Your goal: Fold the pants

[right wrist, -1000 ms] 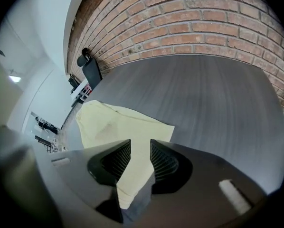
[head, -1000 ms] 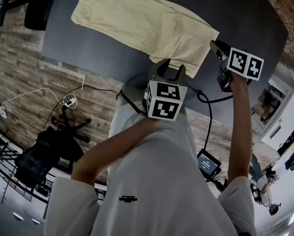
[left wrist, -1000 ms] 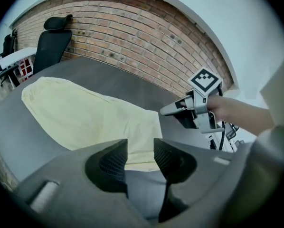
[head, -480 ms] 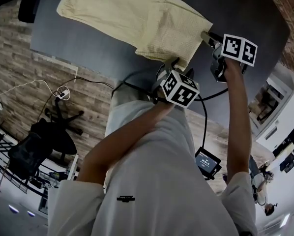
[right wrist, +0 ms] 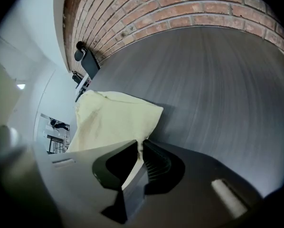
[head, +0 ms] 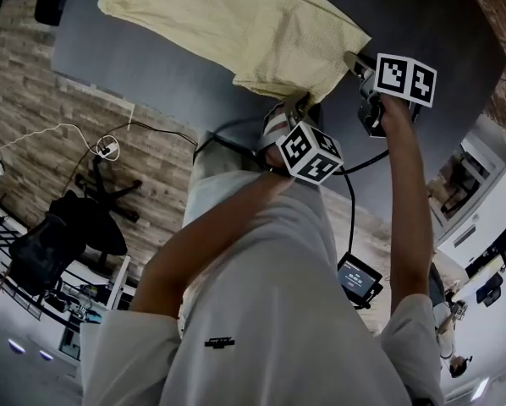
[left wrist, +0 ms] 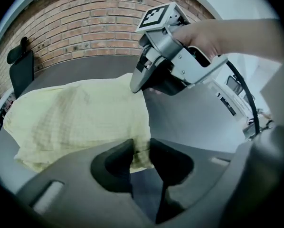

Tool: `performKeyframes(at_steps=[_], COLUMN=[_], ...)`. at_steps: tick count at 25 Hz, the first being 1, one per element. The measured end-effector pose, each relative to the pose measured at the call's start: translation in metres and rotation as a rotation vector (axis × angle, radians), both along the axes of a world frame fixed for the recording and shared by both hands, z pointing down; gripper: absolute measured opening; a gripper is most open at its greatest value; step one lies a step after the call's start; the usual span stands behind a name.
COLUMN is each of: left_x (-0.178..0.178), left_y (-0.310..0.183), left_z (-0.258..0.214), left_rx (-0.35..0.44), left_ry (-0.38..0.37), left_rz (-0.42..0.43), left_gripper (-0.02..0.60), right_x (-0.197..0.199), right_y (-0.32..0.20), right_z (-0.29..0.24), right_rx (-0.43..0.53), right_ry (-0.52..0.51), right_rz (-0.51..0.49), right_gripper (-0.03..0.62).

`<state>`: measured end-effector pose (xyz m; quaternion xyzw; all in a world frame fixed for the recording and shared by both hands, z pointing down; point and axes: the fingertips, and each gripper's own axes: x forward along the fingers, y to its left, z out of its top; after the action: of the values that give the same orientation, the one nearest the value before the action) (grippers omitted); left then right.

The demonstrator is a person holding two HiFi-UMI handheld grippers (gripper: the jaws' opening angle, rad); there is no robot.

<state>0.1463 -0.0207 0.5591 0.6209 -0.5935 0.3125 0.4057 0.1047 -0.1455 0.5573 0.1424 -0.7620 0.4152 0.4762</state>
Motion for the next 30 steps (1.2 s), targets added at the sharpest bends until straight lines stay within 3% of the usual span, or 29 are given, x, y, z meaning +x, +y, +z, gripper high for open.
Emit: performKeyframes(at_steps=[7, 17, 22, 30], left_x=[0.011, 0.097, 0.104, 0.083], left_y=[0.004, -0.007, -0.007, -0.002], left_z=[0.000, -0.018, -0.033, -0.067], left_rx=[-0.019, -0.034, 0.000, 0.067], left_ry=[0.121, 0.383, 0.399, 0.430], left_rz=[-0.001, 0.039, 0.043, -0.003], left_gripper=[0.087, 0.078, 0.074, 0.071], right_x=[0.021, 0.113, 0.122, 0.103], right_y=[0.004, -0.007, -0.008, -0.005], right_z=[-0.004, -0.018, -0.031, -0.071], right_rx=[0.046, 0.079, 0.109, 0.152], right_ry=[0.010, 0.075, 0.058, -0.017], right_rz=[-0.003, 0.103, 0.129, 0.125], right_gripper=[0.028, 0.025, 0.025, 0.025])
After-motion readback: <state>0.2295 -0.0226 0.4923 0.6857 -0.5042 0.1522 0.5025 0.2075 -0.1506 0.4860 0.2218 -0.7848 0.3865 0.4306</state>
